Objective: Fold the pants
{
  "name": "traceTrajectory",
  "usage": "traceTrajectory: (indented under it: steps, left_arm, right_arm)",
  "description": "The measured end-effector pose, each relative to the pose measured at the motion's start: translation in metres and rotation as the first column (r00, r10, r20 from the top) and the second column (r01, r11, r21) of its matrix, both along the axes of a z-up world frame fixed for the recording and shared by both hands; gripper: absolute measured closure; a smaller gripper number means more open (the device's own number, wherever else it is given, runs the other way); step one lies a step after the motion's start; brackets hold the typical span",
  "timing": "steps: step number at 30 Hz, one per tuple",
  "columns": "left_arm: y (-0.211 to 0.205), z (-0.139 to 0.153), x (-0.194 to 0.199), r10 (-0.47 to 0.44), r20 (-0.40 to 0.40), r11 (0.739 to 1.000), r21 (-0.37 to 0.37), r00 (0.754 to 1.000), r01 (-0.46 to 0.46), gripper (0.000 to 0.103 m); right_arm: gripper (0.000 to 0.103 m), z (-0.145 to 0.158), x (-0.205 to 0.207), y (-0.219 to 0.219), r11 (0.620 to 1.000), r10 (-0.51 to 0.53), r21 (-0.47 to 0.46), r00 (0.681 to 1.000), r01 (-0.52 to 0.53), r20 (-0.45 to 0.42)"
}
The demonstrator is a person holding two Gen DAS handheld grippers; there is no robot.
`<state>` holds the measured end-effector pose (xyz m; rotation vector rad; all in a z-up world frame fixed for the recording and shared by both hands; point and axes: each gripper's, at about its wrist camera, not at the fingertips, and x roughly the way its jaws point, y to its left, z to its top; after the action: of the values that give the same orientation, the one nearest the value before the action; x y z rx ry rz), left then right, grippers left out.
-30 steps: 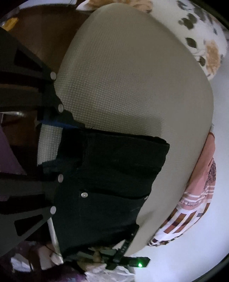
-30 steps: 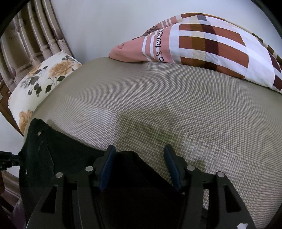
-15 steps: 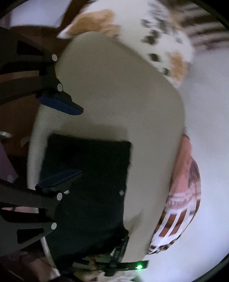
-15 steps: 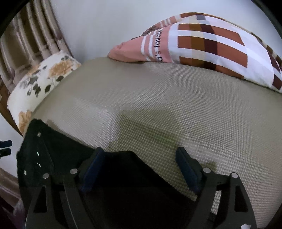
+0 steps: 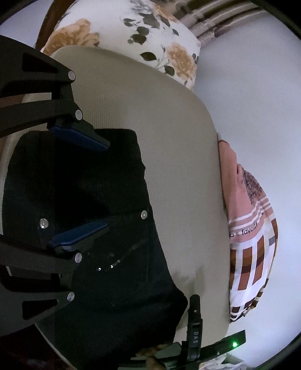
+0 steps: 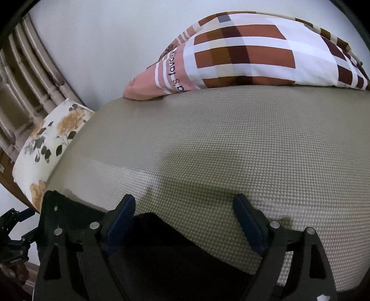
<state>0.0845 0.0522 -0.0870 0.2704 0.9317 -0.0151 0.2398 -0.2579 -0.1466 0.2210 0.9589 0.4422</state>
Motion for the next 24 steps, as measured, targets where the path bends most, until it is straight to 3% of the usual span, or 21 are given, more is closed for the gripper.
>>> traceTrajectory:
  steps: [2,5,9,13,16,19,24]
  left_arm:
    - [-0.004,0.000,-0.004,-0.003,0.010,1.000,0.016,1.000,0.003,0.039]
    - [-0.010,0.001,-0.008,-0.018,0.024,0.999,0.039,1.000,0.017,0.039]
    - [-0.016,0.001,-0.012,-0.033,0.027,0.998,0.054,0.999,0.031,0.039]
    - [-0.024,0.001,-0.015,-0.046,0.033,0.997,0.067,0.998,0.043,0.039]
    - [-0.032,0.002,-0.020,-0.062,0.042,0.995,0.086,0.997,0.058,0.039]
    - [-0.037,0.001,-0.023,-0.077,0.047,0.993,0.097,0.996,0.072,0.038]
    - [-0.044,0.001,-0.028,-0.080,0.072,0.991,0.114,0.994,0.071,0.038]
  right_arm:
    - [0.019,0.005,-0.005,-0.006,0.998,-0.051,-0.021,0.999,0.051,-0.006]
    - [0.018,0.021,-0.027,-0.024,0.992,-0.119,0.054,0.993,0.117,0.022]
    - [0.018,0.050,-0.086,-0.065,0.974,-0.185,0.148,0.980,0.172,0.077]
    - [0.018,0.061,-0.148,-0.115,0.960,-0.257,0.138,0.963,0.244,0.085]
    - [0.018,0.063,-0.188,-0.155,0.940,-0.339,0.075,0.936,0.333,0.095]
    - [0.018,0.061,-0.237,-0.212,0.886,-0.464,0.036,0.880,0.463,0.105]
    - [0.021,0.049,-0.311,-0.298,0.728,-0.685,0.080,0.727,0.681,0.045]
